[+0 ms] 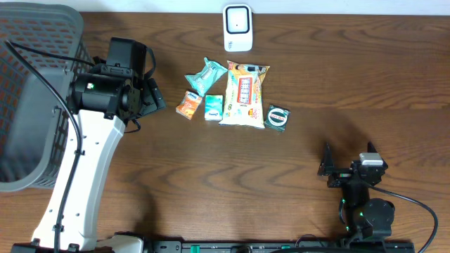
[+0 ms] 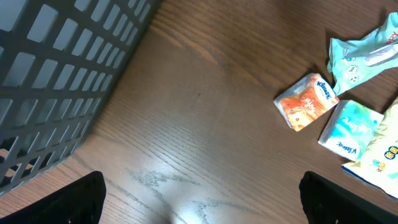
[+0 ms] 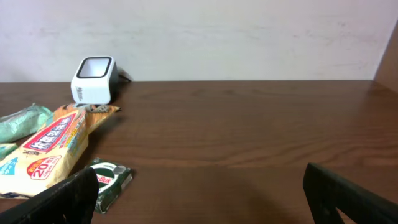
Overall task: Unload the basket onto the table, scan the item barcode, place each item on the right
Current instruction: 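Withdraw the left gripper and park it beside the basket, then raise the right arm and swing its gripper over the yellow bag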
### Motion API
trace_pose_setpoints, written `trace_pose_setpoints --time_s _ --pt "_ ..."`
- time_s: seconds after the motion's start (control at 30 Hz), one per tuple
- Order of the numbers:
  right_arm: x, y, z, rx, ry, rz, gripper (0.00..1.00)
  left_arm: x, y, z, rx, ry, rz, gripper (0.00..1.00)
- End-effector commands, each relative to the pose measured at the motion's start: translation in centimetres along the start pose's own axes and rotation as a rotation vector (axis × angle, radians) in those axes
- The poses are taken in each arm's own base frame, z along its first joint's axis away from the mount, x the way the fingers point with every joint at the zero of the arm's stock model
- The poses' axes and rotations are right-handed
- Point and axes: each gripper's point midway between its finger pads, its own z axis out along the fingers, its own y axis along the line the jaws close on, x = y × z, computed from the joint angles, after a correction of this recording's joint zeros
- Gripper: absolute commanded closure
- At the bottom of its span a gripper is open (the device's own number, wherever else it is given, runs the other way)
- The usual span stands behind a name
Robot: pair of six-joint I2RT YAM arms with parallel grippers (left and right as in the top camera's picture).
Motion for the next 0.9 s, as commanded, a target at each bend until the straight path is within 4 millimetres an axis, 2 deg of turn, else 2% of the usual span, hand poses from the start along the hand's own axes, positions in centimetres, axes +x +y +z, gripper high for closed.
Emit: trace_pose_setpoints --time_s 0.0,0.77,0.87 --pt "0.0 0.1 0.0 -0.005 -0.001 0.010 0.01 0.0 0.4 0.3 -0.023 0.004 -0.009 0.02" --pt "0.0 0.1 0.0 -0.005 -0.002 0.010 0.01 0.0 0.4 0.3 -0.023 0.004 -0.009 0.02" --pt "-0.6 1.6 -0.1 -0.091 -0.022 0.095 0.01 0.0 0.4 0.3 -0.023 0.003 -0.009 0.02"
